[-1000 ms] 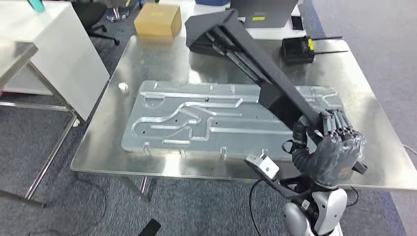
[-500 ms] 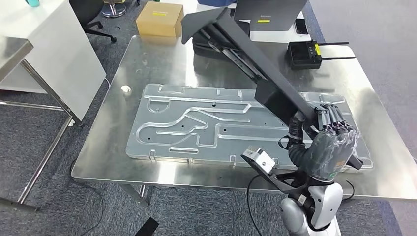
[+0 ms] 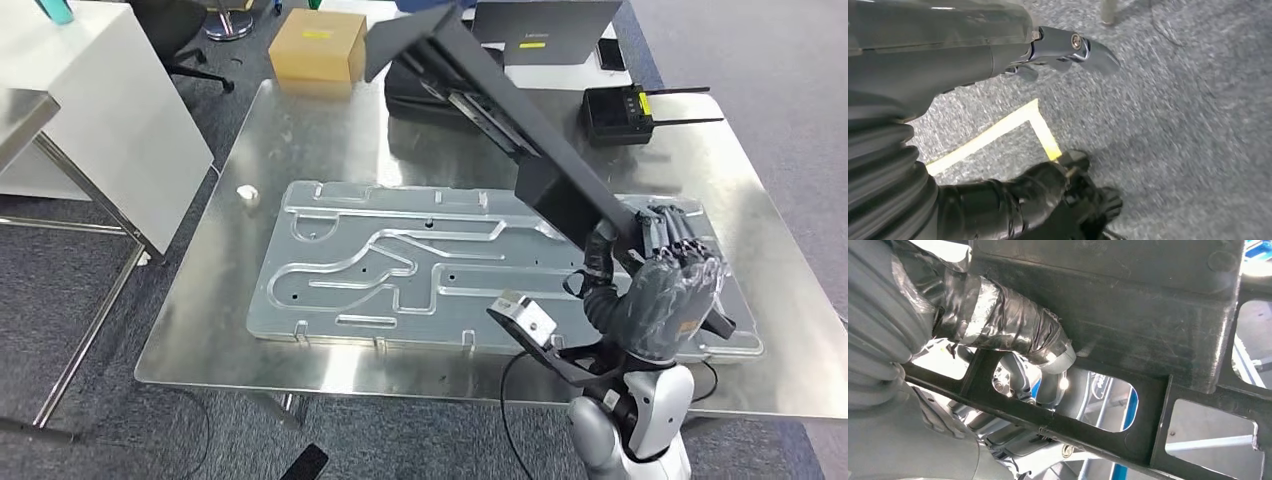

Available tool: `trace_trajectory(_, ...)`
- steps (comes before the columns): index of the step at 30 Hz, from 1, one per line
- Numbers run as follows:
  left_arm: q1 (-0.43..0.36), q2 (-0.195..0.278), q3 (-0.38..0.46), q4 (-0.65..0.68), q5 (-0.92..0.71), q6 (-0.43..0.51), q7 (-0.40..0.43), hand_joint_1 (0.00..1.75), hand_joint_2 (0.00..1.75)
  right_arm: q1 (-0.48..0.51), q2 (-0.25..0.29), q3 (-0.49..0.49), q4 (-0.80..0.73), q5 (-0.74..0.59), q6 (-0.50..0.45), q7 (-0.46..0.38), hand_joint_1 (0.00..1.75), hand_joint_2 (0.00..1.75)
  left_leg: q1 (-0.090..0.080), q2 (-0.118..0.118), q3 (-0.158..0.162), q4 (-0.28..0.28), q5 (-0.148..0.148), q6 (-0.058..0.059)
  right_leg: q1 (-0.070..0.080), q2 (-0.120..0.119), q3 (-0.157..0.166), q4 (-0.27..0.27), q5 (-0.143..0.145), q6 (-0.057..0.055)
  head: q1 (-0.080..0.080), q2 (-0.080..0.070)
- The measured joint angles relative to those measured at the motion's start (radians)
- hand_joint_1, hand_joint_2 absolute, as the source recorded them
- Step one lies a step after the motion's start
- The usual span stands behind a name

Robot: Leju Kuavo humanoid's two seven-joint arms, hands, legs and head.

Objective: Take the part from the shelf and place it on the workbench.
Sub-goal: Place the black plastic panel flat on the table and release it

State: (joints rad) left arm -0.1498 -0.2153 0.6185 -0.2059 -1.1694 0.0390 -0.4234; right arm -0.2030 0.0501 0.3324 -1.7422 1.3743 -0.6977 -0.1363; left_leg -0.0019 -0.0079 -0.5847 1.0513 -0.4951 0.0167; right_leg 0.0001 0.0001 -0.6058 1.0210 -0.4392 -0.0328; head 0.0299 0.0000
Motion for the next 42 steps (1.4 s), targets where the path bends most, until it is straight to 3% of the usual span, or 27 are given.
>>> trace_trajectory(1,-0.001,0.000,-0.003,0.000,-0.001,-0.003,-0.003,0.00,1.75,-0.005,0.000,0.006,0.003,0.002,0.000,0.002,1.62,1.75,0.001,0.001,-0.018,0.040,-0.022,-0.006,-0.005,-0.002,0.007,-0.007,0.001,-0.002,-0.001,0.000)
trace_trajectory(3,-0.002,0.000,-0.007,0.000,-0.002,-0.006,-0.004,0.00,1.75,-0.013,0.001,0.018,0.012,0.005,0.000,0.008,1.62,1.75,0.007,0.001,-0.084,0.168,-0.076,-0.017,-0.005,-0.004,0.011,-0.008,-0.002,-0.005,-0.002,0.000)
trace_trajectory(4,-0.001,0.000,-0.009,0.000,-0.002,-0.006,-0.003,0.00,1.31,-0.016,0.001,0.022,0.017,0.006,0.000,0.012,1.62,1.75,0.011,0.001,-0.116,0.222,-0.090,-0.022,-0.006,-0.005,0.011,-0.006,-0.003,-0.005,-0.002,0.000)
trace_trajectory(5,0.001,0.000,-0.009,0.000,-0.002,-0.003,0.001,0.00,0.87,-0.018,0.001,0.027,0.023,0.008,0.000,0.018,1.63,1.75,0.014,0.002,-0.133,0.244,-0.085,-0.026,-0.007,-0.005,0.011,-0.004,-0.006,-0.004,-0.002,0.000)
trace_trajectory(6,0.002,0.001,-0.010,0.000,-0.002,0.002,0.007,0.00,0.44,-0.021,0.000,0.030,0.028,0.013,0.000,0.025,1.64,1.75,0.016,0.002,-0.131,0.227,-0.060,-0.028,-0.008,-0.004,0.011,-0.001,-0.008,-0.002,-0.002,0.000)
trace_trajectory(7,0.002,0.001,-0.010,0.000,-0.001,0.008,0.014,0.00,0.00,-0.025,0.000,0.034,0.032,0.021,0.000,0.031,1.65,1.75,0.018,0.002,-0.109,0.174,-0.023,-0.030,-0.009,-0.003,0.012,0.003,-0.012,0.001,-0.002,0.000)
trace_trajectory(9,0.000,0.002,-0.010,0.000,-0.001,0.017,0.033,0.00,0.00,-0.040,-0.002,0.045,0.041,0.045,0.000,0.047,1.65,1.75,0.019,0.003,-0.052,0.043,0.034,-0.027,-0.010,-0.001,0.011,0.015,-0.020,0.012,-0.002,0.000)
trace_trajectory(10,-0.002,0.002,-0.011,0.000,-0.003,0.019,0.042,0.00,0.00,-0.052,-0.003,0.054,0.047,0.061,0.001,0.057,1.65,1.75,0.017,0.003,-0.034,0.003,0.046,-0.023,-0.009,0.000,0.009,0.019,-0.023,0.017,-0.001,0.000)
trace_trajectory(13,-0.006,0.002,-0.015,0.000,-0.009,0.019,0.063,0.00,0.00,-0.104,-0.014,0.093,0.075,0.140,0.014,0.109,1.66,1.75,0.013,0.002,-0.027,-0.018,0.049,-0.005,-0.007,0.002,0.006,0.020,-0.023,0.034,0.000,0.000)
trace_trajectory(15,-0.011,-0.001,-0.021,0.000,-0.015,0.019,0.068,0.00,0.00,-0.164,-0.046,0.129,0.095,0.180,0.044,0.184,1.67,1.75,0.016,0.002,-0.024,-0.026,0.056,0.010,-0.010,0.002,-0.003,0.042,-0.039,0.045,0.000,0.000)
trace_trajectory(16,-0.014,-0.002,-0.026,0.000,-0.018,0.019,0.070,0.00,0.00,-0.210,-0.071,0.156,0.106,0.188,0.065,0.246,1.67,1.75,0.018,0.002,-0.023,-0.029,0.059,0.016,-0.011,0.001,-0.020,0.078,-0.061,0.049,0.001,0.000)
trace_trajectory(18,-0.020,-0.004,-0.035,0.000,-0.023,0.018,0.075,0.00,0.00,-0.326,-0.128,0.252,0.139,0.192,0.110,0.416,1.67,1.75,0.016,0.004,-0.025,-0.030,0.060,0.022,-0.013,0.001,-0.078,0.202,-0.121,0.056,0.001,0.000)
trace_trajectory(19,-0.021,-0.004,-0.038,0.000,-0.025,0.018,0.078,0.00,0.00,-0.385,-0.154,0.316,0.160,0.193,0.129,0.499,1.68,1.75,0.015,0.005,-0.025,-0.030,0.061,0.022,-0.014,0.001,-0.108,0.261,-0.142,0.057,0.001,0.000)
trace_trajectory(20,-0.022,-0.005,-0.039,0.000,-0.026,0.018,0.080,0.00,0.00,-0.435,-0.175,0.383,0.181,0.193,0.145,0.563,1.69,1.75,0.014,0.007,-0.025,-0.030,0.061,0.022,-0.013,0.001,-0.125,0.293,-0.144,0.057,0.001,0.000)
trace_trajectory(21,-0.024,-0.006,-0.042,0.000,-0.027,0.018,0.083,0.00,0.00,-0.477,-0.190,0.447,0.201,0.193,0.155,0.603,1.69,1.75,0.014,0.007,-0.024,-0.029,0.060,0.022,-0.013,0.000,-0.123,0.286,-0.125,0.056,0.001,0.000)
trace_trajectory(22,-0.027,-0.007,-0.045,0.000,-0.029,0.018,0.085,0.00,0.00,-0.512,-0.202,0.505,0.220,0.194,0.162,0.624,1.69,1.75,0.014,0.006,-0.022,-0.029,0.060,0.022,-0.013,0.001,-0.103,0.241,-0.091,0.054,0.001,0.000)
trace_trajectory(24,-0.032,-0.009,-0.054,0.000,-0.031,0.017,0.088,0.00,0.00,-0.568,-0.219,0.595,0.254,0.194,0.167,0.643,1.69,1.75,0.012,0.001,-0.021,-0.027,0.059,0.018,-0.010,0.001,-0.042,0.106,-0.023,0.046,0.001,0.000)
trace_trajectory(25,-0.034,-0.010,-0.057,0.000,-0.033,0.017,0.088,0.00,0.00,-0.588,-0.225,0.624,0.269,0.194,0.167,0.648,1.69,1.75,0.011,-0.002,-0.023,-0.027,0.059,0.015,-0.007,0.001,-0.019,0.055,-0.009,0.041,0.001,0.000)
trace_trajectory(27,-0.034,-0.011,-0.061,0.000,-0.034,0.016,0.089,0.00,0.00,-0.611,-0.231,0.655,0.289,0.194,0.165,0.650,1.69,1.75,0.010,-0.006,-0.027,-0.028,0.062,0.007,-0.001,0.001,-0.006,0.020,-0.011,0.035,0.000,0.000)
trace_trajectory(30,-0.032,-0.011,-0.062,0.000,-0.034,0.016,0.089,0.00,0.00,-0.629,-0.240,0.673,0.311,0.194,0.164,0.647,1.69,1.75,0.011,-0.004,-0.033,-0.016,0.050,-0.010,-0.008,0.000,0.004,0.003,-0.006,0.019,0.000,0.000)
trace_trajectory(32,-0.033,-0.011,-0.062,0.000,-0.034,0.016,0.089,0.00,0.00,-0.642,-0.242,0.681,0.322,0.194,0.164,0.647,1.68,1.75,0.013,0.000,-0.071,0.067,0.003,-0.018,-0.012,-0.001,0.009,-0.005,-0.002,0.009,-0.001,0.000)
trace_trajectory(34,-0.033,-0.011,-0.062,0.000,-0.034,0.016,0.089,0.00,0.00,-0.649,-0.244,0.689,0.332,0.194,0.165,0.645,1.68,1.75,0.015,0.001,-0.132,0.192,-0.049,-0.023,-0.012,0.000,0.010,-0.003,-0.004,0.004,-0.001,0.000)
trace_trajectory(36,-0.031,-0.010,-0.062,0.000,-0.034,0.016,0.089,0.00,0.00,-0.646,-0.250,0.691,0.342,0.193,0.165,0.639,1.68,1.75,0.016,0.001,-0.160,0.235,-0.045,-0.026,-0.012,0.000,0.010,0.001,-0.008,0.005,-0.001,0.000)
trace_trajectory(37,-0.031,-0.010,-0.062,0.000,-0.034,0.016,0.089,0.00,0.00,-0.643,-0.255,0.688,0.347,0.193,0.163,0.631,1.68,1.75,0.018,0.002,-0.147,0.202,-0.016,-0.026,-0.012,0.000,0.011,0.004,-0.011,0.007,-0.001,0.000)
trace_trajectory(39,-0.031,-0.010,-0.062,0.000,-0.033,0.016,0.089,0.00,0.00,-0.633,-0.268,0.668,0.357,0.193,0.154,0.610,1.68,1.75,0.020,0.002,-0.089,0.077,0.047,-0.024,-0.012,0.000,0.012,0.012,-0.020,0.015,-0.001,0.000)
trace_trajectory(41,-0.030,-0.010,-0.062,0.000,-0.029,0.017,0.088,0.00,0.00,-0.616,-0.284,0.631,0.370,0.193,0.140,0.585,1.68,1.75,0.019,0.001,-0.053,-0.002,0.070,-0.017,-0.008,0.000,0.007,0.021,-0.026,0.026,0.000,0.000)
trace_trajectory(42,-0.029,-0.010,-0.062,0.000,-0.027,0.018,0.088,0.00,0.00,-0.606,-0.293,0.611,0.378,0.193,0.132,0.576,1.68,1.75,0.017,0.000,-0.051,-0.008,0.065,-0.013,-0.006,0.000,0.005,0.021,-0.026,0.031,0.000,0.000)
